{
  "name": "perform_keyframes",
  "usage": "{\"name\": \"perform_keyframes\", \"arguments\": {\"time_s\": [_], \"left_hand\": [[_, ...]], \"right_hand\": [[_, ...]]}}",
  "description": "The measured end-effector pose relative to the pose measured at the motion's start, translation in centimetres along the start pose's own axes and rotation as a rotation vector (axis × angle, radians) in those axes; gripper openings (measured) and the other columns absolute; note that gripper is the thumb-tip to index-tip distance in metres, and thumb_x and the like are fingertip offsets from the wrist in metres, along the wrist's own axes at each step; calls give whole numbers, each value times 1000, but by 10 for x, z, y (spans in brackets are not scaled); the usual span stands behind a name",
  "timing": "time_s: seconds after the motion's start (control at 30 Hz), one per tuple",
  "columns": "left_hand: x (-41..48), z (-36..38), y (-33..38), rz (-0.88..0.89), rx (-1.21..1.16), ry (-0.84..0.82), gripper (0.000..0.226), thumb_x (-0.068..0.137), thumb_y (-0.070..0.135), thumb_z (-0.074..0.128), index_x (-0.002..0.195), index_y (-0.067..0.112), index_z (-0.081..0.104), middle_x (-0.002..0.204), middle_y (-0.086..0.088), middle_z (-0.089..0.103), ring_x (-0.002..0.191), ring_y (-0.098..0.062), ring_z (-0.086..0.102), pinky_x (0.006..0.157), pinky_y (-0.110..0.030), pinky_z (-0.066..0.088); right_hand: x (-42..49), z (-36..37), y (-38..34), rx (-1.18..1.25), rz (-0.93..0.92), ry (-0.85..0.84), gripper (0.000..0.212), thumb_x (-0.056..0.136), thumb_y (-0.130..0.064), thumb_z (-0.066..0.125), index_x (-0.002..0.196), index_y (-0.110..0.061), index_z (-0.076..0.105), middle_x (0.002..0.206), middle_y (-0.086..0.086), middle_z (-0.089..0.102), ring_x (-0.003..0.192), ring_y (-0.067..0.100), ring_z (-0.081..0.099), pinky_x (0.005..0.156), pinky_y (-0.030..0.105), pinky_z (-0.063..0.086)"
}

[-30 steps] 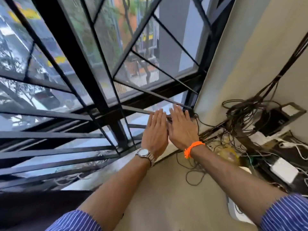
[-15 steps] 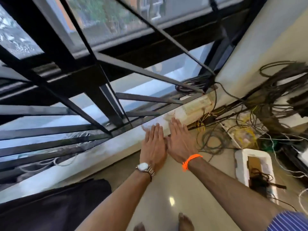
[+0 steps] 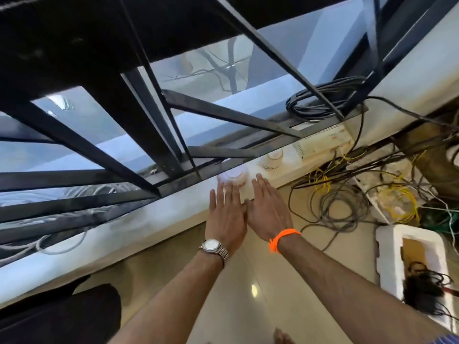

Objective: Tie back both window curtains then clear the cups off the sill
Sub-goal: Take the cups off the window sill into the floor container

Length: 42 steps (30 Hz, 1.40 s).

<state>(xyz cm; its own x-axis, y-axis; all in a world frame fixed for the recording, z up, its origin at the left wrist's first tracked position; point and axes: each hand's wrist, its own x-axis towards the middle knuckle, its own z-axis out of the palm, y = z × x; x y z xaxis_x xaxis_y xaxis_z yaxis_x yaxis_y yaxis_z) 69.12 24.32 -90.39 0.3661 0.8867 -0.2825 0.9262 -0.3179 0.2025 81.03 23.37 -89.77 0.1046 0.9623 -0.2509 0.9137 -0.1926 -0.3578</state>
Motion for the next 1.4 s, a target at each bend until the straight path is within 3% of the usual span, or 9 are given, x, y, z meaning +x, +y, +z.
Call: {"name": "perform_keyframes", "arguments": {"time_s": [0.13, 0.3, 0.53, 0.67, 0.77, 0.97, 1.17, 1.3, 1.4], "left_hand": [[23, 11, -15, -107, -43, 10, 77, 99, 48, 37, 154, 8, 2, 163, -9, 3, 149, -31, -1, 120, -46, -3], [49, 24, -35, -147, -38, 115, 77, 89, 55, 53, 144, 6, 30, 144, -10, 39, 136, -29, 32, 116, -44, 18], [64, 48, -56, -69, -160, 229, 65, 83, 51, 63, 129, 7, 48, 126, -10, 54, 119, -27, 46, 106, -36, 30], [74, 53, -59, 4, -236, 329, 51, 78, 50, 69, 112, 14, 57, 110, -4, 63, 101, -24, 56, 92, -35, 41], [81, 55, -59, 25, -257, 390, 45, 77, 50, 70, 103, 15, 60, 96, -1, 66, 86, -21, 58, 79, -36, 47], [87, 63, -64, -8, -351, 420, 38, 77, 40, 69, 99, 10, 64, 91, -5, 69, 82, -25, 60, 76, -34, 45], [82, 57, -58, 2, -436, 410, 38, 76, 30, 75, 108, 13, 63, 101, -3, 68, 91, -23, 57, 81, -33, 45], [68, 59, -55, -7, -453, 375, 59, 78, 29, 76, 128, 9, 53, 121, -9, 59, 111, -26, 52, 97, -34, 43], [53, 59, -52, -6, -438, 315, 79, 80, 31, 76, 143, 4, 38, 139, -13, 49, 129, -27, 43, 110, -35, 34]], "right_hand": [[21, 4, 17, 51, 41, 43, 64, 87, -26, 58, 143, -10, 32, 144, 14, 45, 133, 29, 39, 101, 44, 43], [39, 10, 29, 134, 45, 27, 75, 82, -29, 68, 143, -22, 26, 122, 15, 52, 108, 33, 55, 86, 40, 49], [71, 32, 37, 264, -5, -63, 86, 78, -31, 74, 143, -29, 18, 129, 17, 49, 117, 31, 53, 93, 48, 50], [89, 40, 32, 256, -64, -36, 71, 73, -29, 73, 128, -16, 31, 111, 15, 54, 107, 32, 51, 81, 44, 51], [98, 44, 33, 190, -130, -13, 66, 71, -28, 72, 124, -15, 35, 112, 11, 56, 108, 32, 49, 81, 43, 51], [106, 43, 37, 137, -154, -39, 56, 74, -28, 75, 117, -11, 44, 106, 11, 54, 110, 26, 42, 82, 38, 47], [98, 36, 41, 96, -206, 11, 62, 72, -30, 78, 120, -11, 45, 108, 13, 58, 107, 30, 45, 83, 41, 47], [83, 30, 42, 110, -221, 12, 71, 70, -36, 77, 127, -20, 40, 109, 7, 61, 102, 25, 45, 80, 39, 49], [69, 20, 40, 124, -200, -59, 94, 70, -37, 79, 147, -18, 28, 120, 14, 57, 117, 28, 46, 92, 39, 46]]}}
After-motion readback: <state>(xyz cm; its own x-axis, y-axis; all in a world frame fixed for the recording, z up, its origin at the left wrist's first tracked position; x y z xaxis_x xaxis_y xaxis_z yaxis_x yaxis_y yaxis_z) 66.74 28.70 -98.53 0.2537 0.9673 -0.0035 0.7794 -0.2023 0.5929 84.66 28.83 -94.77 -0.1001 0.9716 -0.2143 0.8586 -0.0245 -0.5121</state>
